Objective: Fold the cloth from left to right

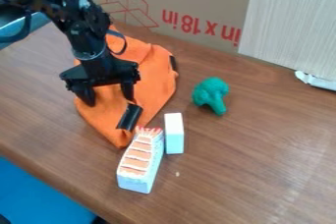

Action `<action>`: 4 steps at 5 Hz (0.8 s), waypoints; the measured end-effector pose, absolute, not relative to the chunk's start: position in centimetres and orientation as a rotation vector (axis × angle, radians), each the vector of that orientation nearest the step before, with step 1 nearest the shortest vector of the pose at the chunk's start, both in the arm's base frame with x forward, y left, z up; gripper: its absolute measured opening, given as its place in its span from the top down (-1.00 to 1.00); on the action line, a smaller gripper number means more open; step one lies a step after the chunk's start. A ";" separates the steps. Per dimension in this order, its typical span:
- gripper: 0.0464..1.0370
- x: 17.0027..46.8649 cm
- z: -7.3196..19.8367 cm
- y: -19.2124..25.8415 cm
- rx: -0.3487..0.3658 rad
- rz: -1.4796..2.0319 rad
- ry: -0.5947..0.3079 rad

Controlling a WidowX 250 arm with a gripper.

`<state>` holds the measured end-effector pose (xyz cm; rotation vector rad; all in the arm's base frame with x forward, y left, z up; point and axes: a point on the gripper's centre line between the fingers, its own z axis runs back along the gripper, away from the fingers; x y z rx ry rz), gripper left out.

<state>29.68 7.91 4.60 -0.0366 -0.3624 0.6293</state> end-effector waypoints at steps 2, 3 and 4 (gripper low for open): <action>-0.93 29.7 7.7 8.8 -0.036 0.548 -0.365; -0.93 29.2 10.0 9.1 -0.026 0.469 -0.368; -0.93 28.7 10.9 8.8 -0.053 0.398 -0.305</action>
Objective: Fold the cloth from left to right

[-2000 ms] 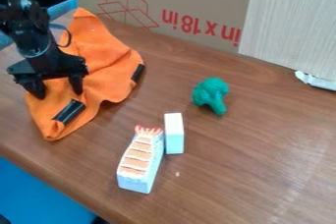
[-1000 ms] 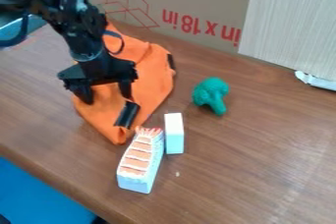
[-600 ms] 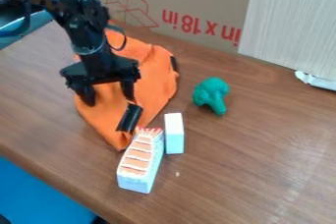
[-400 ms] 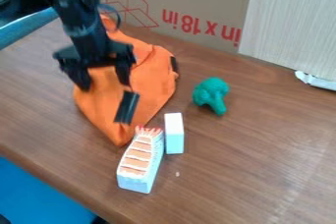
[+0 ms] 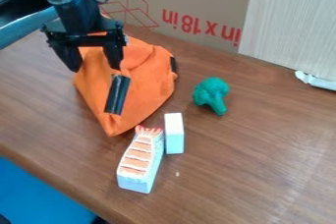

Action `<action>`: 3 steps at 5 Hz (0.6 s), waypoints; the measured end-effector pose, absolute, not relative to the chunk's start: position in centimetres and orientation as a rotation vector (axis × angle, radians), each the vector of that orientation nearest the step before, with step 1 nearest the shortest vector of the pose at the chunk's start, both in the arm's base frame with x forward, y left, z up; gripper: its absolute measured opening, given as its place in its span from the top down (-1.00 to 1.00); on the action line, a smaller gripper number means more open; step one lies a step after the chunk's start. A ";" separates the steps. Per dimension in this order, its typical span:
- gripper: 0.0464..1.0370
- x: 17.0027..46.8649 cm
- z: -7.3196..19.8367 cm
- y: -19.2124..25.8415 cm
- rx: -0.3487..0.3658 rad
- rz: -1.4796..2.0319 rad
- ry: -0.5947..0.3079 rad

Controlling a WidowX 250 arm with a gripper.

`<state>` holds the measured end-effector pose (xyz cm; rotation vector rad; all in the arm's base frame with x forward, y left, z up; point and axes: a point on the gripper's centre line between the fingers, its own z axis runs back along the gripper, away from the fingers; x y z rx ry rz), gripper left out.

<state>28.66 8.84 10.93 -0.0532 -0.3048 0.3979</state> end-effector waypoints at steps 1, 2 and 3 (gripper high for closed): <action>-0.93 27.9 11.7 9.1 -0.050 0.333 -0.296; -0.93 27.2 11.5 9.5 -0.009 0.285 -0.260; -0.93 27.2 11.4 9.5 -0.006 0.279 -0.256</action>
